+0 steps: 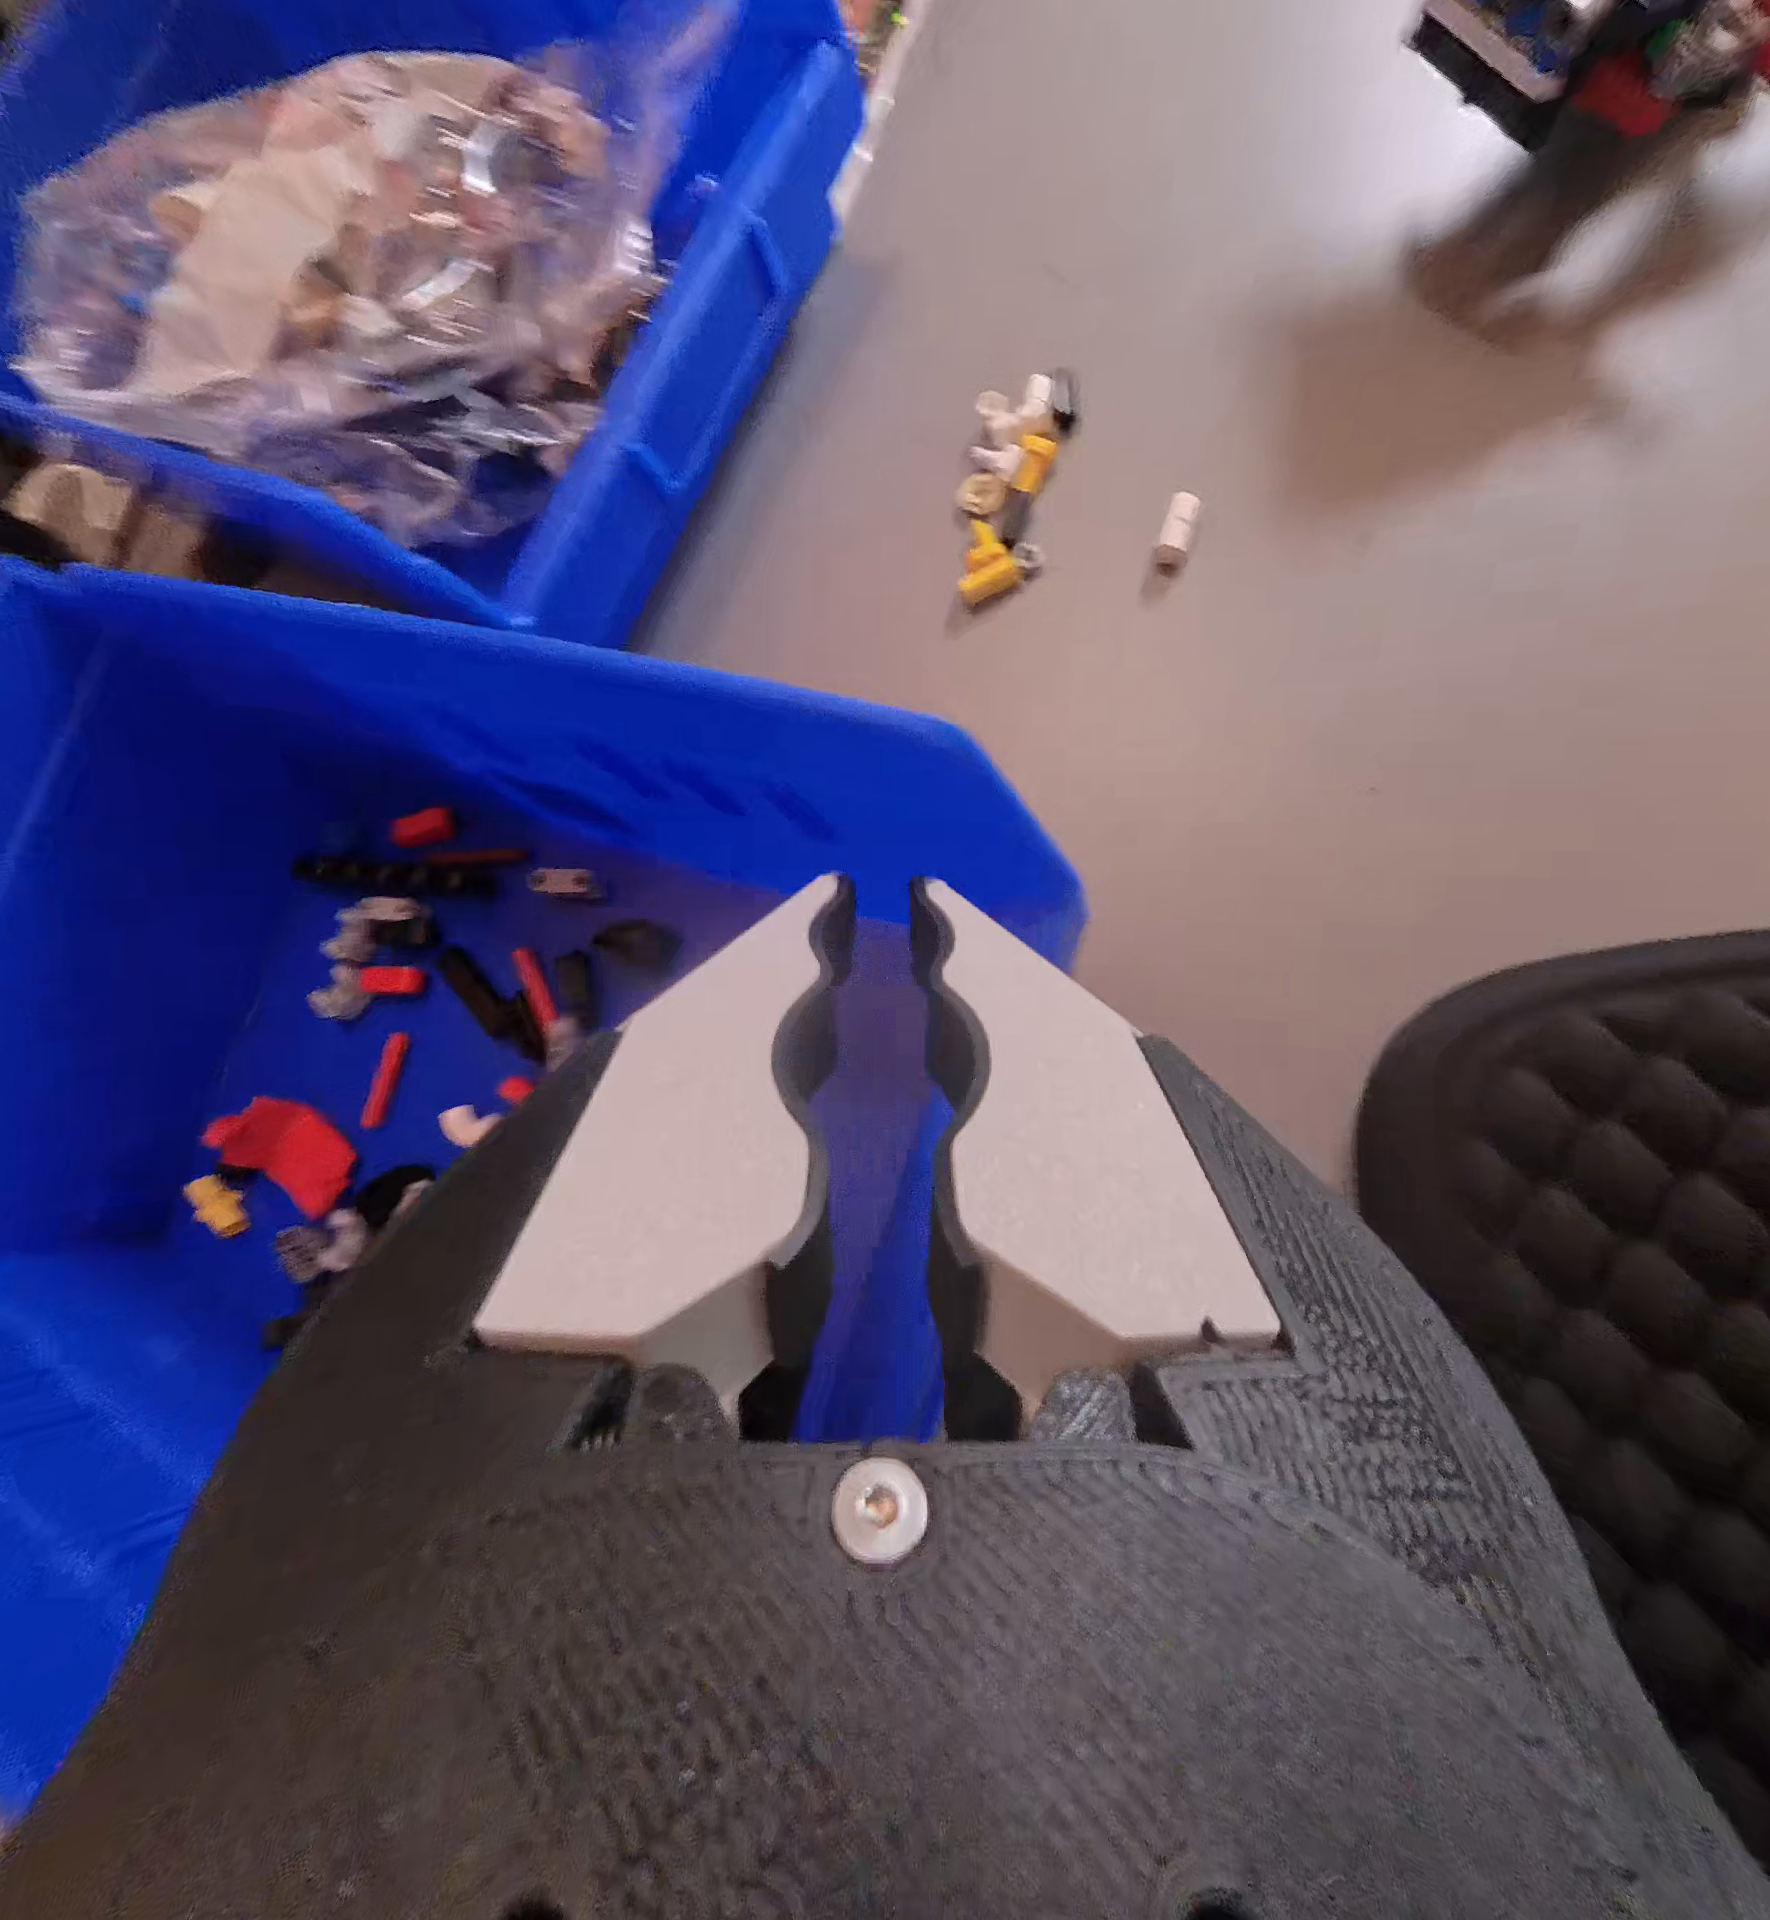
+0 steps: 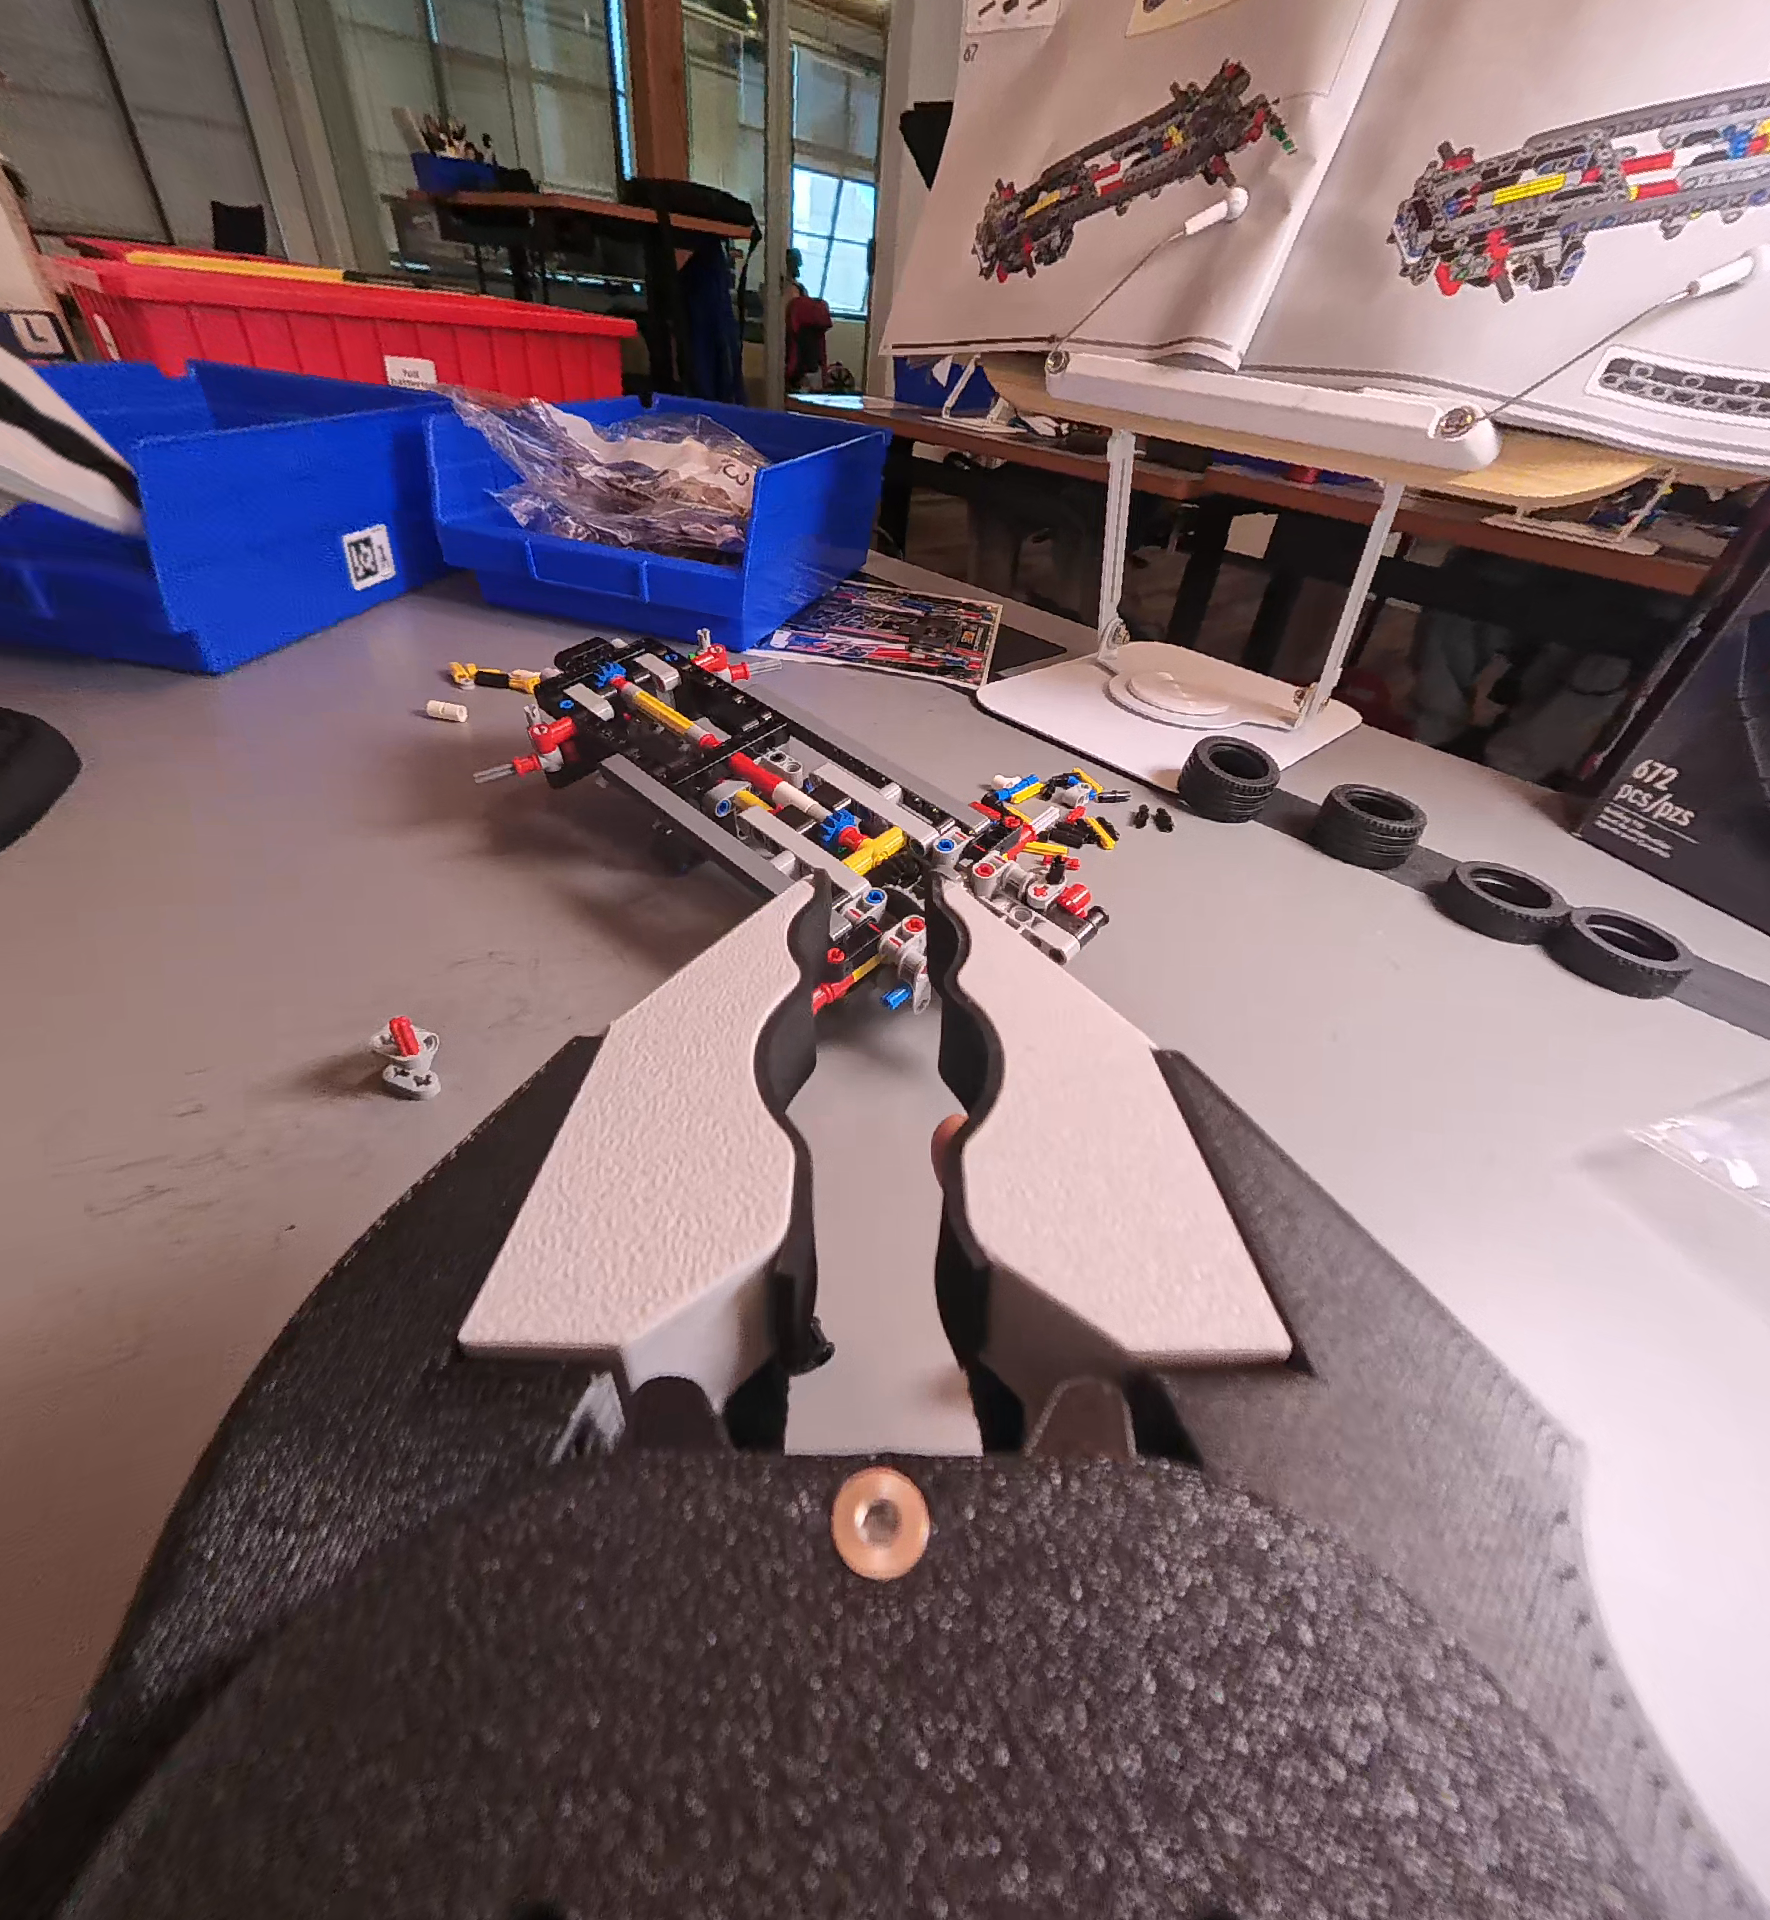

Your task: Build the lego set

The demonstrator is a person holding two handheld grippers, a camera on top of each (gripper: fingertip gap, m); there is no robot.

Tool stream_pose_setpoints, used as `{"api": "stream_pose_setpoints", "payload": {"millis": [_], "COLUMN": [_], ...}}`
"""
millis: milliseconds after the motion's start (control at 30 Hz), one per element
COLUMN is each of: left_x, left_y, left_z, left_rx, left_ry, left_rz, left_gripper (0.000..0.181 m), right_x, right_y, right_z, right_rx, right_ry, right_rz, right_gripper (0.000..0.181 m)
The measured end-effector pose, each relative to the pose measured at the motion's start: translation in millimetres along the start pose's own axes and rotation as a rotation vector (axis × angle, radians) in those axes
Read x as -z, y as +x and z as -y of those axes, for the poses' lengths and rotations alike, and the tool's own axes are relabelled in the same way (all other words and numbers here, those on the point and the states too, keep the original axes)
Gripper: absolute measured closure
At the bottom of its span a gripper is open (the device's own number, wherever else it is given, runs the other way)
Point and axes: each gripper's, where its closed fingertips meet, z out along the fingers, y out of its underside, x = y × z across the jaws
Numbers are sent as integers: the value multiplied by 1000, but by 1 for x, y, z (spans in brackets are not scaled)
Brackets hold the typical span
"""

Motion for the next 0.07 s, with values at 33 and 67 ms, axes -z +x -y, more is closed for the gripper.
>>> {"api": "stream_pose_setpoints", "payload": {"millis": [33,67], "left_x": [6,14], "left_y": [-13,-26], "left_z": [5,10], "left_rx": [15,41], "left_ry": [14,27], "left_rz": [36,62], "left_gripper": [173,173], "right_x": [0,1], "right_y": [0,0], "right_z": [0,0], "right_rx": [-4,-6], "right_ry": [1,0], "right_rz": [2,3], "right_gripper": [167,167]}}
